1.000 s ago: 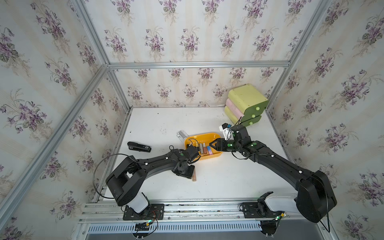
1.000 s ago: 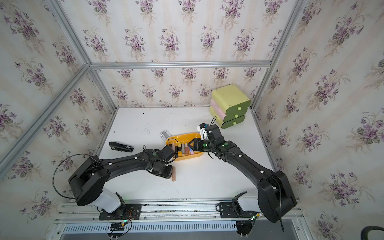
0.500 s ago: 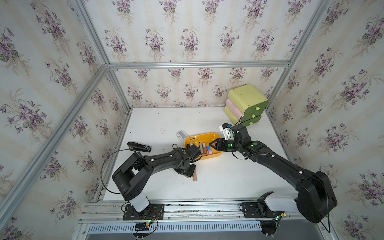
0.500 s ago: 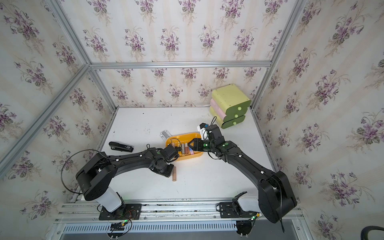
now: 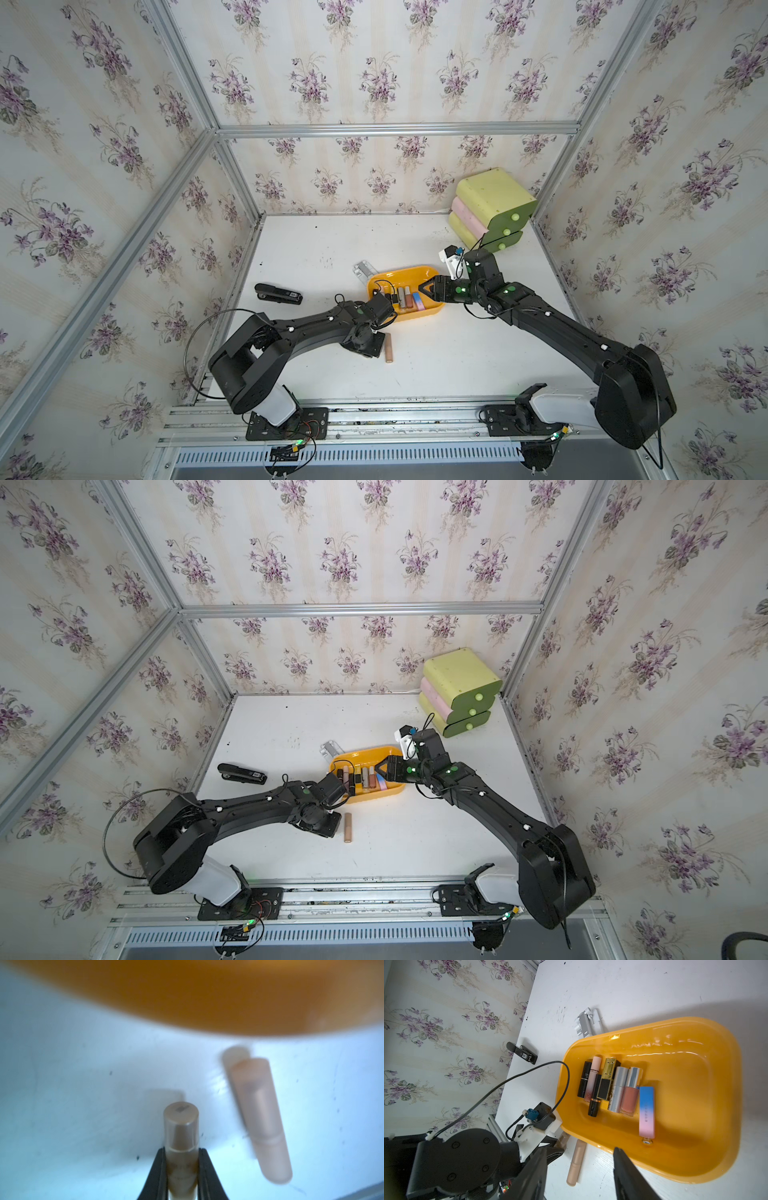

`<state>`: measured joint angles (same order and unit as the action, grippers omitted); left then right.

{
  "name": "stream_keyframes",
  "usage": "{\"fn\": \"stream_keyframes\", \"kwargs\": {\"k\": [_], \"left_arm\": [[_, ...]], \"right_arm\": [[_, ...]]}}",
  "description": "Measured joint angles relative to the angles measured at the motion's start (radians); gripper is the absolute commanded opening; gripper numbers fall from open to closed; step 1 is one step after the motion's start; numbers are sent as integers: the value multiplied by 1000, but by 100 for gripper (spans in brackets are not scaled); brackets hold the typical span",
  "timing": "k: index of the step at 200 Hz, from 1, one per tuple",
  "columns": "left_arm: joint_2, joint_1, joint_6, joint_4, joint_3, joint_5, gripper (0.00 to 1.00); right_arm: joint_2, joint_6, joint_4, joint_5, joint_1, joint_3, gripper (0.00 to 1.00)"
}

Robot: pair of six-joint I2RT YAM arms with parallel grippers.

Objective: Put the lipstick into the storage box
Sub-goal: Pick up the lipstick at the center of the board.

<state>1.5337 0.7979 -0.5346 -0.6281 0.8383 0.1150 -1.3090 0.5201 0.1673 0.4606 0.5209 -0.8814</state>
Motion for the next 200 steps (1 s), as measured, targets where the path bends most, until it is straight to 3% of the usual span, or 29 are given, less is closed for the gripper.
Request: {"fn": "stream_keyframes", "kwargs": {"k": [65, 113, 151, 200], "left_arm": [[-358, -49, 15, -52, -23, 71, 15], [-607, -127, 21, 99, -53, 254, 16], [-649, -146, -14, 288, -59, 403, 17], [-635, -149, -56, 414, -51, 507, 18]], "right_arm": [[27, 32, -71, 88, 0, 20, 61], [58, 174, -337, 342, 9, 112, 69], [85, 212, -463, 463, 117, 82, 70], [89, 212, -484, 471, 166, 44, 69]]}}
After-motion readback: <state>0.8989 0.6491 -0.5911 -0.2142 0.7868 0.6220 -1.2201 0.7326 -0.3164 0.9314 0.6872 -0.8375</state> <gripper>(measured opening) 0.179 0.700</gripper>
